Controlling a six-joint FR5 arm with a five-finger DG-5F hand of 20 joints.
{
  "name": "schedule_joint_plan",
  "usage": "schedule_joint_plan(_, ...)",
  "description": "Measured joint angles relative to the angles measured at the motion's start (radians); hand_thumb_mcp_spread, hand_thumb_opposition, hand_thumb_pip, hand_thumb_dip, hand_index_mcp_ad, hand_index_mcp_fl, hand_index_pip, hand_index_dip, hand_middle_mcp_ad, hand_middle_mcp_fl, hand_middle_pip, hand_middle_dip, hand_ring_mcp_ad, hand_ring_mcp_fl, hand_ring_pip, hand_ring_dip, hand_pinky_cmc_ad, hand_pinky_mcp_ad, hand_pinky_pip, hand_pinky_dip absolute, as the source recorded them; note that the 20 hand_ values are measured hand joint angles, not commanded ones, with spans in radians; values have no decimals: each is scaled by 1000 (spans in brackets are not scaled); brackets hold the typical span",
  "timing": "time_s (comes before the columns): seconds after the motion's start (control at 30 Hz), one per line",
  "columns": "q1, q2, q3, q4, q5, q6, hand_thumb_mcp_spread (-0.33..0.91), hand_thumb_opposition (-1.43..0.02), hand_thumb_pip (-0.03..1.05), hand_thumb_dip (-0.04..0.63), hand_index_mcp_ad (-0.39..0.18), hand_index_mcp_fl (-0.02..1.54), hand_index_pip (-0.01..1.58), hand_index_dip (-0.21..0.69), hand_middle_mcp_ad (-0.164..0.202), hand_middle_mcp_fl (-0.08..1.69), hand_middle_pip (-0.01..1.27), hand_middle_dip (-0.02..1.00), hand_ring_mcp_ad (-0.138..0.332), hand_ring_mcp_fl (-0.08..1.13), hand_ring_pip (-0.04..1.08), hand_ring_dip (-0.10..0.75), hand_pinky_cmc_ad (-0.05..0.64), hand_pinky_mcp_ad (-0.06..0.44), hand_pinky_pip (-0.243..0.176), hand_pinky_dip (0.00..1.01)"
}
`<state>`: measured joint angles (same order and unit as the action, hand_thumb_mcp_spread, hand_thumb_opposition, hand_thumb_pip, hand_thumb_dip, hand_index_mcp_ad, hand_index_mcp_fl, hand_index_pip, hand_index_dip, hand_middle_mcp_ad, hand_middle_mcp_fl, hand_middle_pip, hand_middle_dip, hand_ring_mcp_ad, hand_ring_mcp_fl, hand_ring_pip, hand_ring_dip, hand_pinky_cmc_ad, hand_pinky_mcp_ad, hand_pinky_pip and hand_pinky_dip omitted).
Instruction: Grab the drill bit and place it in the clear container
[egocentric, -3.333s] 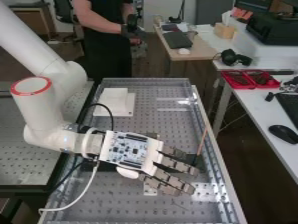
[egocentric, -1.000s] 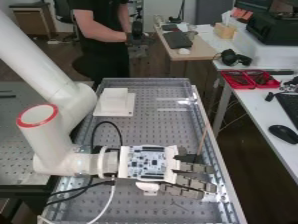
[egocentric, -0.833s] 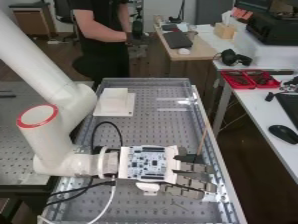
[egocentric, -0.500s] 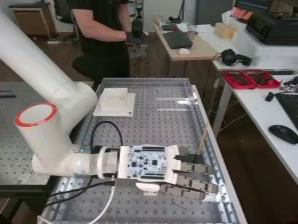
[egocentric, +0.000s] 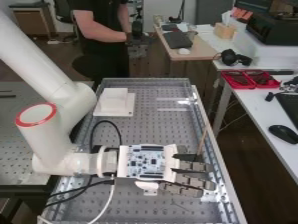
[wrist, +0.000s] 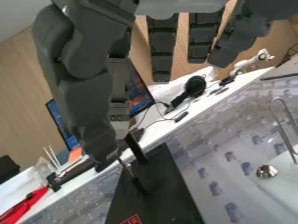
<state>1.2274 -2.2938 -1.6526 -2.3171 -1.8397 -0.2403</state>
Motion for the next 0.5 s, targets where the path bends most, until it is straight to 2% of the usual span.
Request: schedule_joint_plan(0.5, 0, -23, 21, 3, -20, -3, 581, -871, 485, 208, -220, 506, 1112, 166, 77, 216, 134, 155, 187, 47, 87, 2, 360, 134, -77, 178)
